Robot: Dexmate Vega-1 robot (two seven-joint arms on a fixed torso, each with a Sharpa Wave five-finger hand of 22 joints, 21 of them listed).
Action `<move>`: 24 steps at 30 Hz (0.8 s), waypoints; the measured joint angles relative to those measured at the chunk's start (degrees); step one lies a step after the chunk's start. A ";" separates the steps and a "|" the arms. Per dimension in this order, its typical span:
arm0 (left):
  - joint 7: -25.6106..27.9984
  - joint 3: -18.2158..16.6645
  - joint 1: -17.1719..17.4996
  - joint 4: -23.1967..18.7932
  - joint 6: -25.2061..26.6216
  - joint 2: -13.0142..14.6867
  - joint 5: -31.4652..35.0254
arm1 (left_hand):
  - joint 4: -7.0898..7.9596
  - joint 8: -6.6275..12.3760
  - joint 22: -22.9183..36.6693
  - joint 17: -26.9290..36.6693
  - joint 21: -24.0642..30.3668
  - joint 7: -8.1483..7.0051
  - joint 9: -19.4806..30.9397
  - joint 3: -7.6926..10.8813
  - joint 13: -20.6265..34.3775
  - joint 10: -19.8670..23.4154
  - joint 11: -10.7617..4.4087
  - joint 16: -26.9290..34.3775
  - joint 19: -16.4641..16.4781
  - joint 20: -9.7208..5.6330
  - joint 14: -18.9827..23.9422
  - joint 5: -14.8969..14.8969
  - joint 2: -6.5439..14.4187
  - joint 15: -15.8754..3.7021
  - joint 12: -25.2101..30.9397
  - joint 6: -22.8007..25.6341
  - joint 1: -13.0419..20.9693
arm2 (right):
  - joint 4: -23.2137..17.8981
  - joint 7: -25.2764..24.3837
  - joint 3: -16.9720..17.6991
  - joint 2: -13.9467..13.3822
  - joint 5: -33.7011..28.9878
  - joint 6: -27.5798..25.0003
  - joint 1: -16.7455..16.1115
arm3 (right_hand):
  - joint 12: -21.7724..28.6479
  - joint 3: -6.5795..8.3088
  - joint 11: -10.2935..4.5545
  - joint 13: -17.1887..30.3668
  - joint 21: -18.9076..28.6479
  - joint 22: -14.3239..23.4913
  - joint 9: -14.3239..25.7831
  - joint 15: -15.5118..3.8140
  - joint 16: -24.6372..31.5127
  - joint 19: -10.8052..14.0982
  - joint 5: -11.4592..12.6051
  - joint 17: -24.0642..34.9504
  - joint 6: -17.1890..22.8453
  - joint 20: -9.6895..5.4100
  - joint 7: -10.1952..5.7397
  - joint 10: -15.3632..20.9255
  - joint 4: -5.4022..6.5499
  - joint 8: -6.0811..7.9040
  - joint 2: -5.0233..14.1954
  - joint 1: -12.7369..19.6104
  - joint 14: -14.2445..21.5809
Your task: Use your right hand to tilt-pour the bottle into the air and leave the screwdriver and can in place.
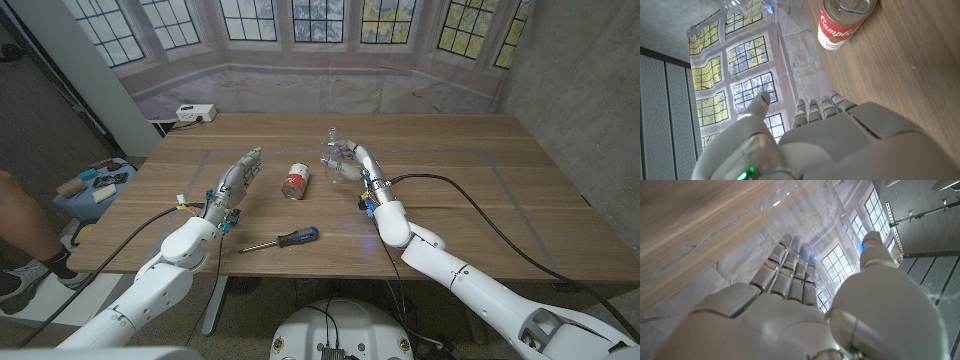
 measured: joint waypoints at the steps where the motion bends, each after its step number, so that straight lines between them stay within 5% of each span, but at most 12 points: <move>1: -0.03 0.02 -0.03 0.03 0.00 0.00 0.00 | 0.00 0.00 0.00 0.00 0.00 0.00 0.00 0.00 0.00 0.00 0.00 0.00 0.00 0.00 0.00 0.00 0.01 0.00 0.00 0.00 0.01 | 0.29 -0.06 -0.06 0.13 -0.03 0.09 0.09 | 0.00 0.00 0.00 0.00 0.00 0.00 0.00 0.00 0.00 0.00 0.00 0.00 0.00 0.00 0.00 0.00 0.00 0.00 0.00 0.00 0.00; 24: -0.10 0.64 -0.59 0.58 0.30 -0.13 0.15 | 0.16 -0.01 0.00 0.00 0.01 -0.08 0.01 -0.16 0.01 0.00 0.00 0.00 -0.31 0.31 0.00 0.00 0.14 0.00 0.00 0.53 0.14 | 5.82 -2.95 -1.17 1.39 -1.31 2.82 1.30 | 0.25 0.00 0.00 0.04 0.00 0.00 0.13 0.02 -0.45 0.31 -0.04 -0.03 0.00 -0.31 0.00 0.00 0.00 0.17 -0.16 0.16 0.59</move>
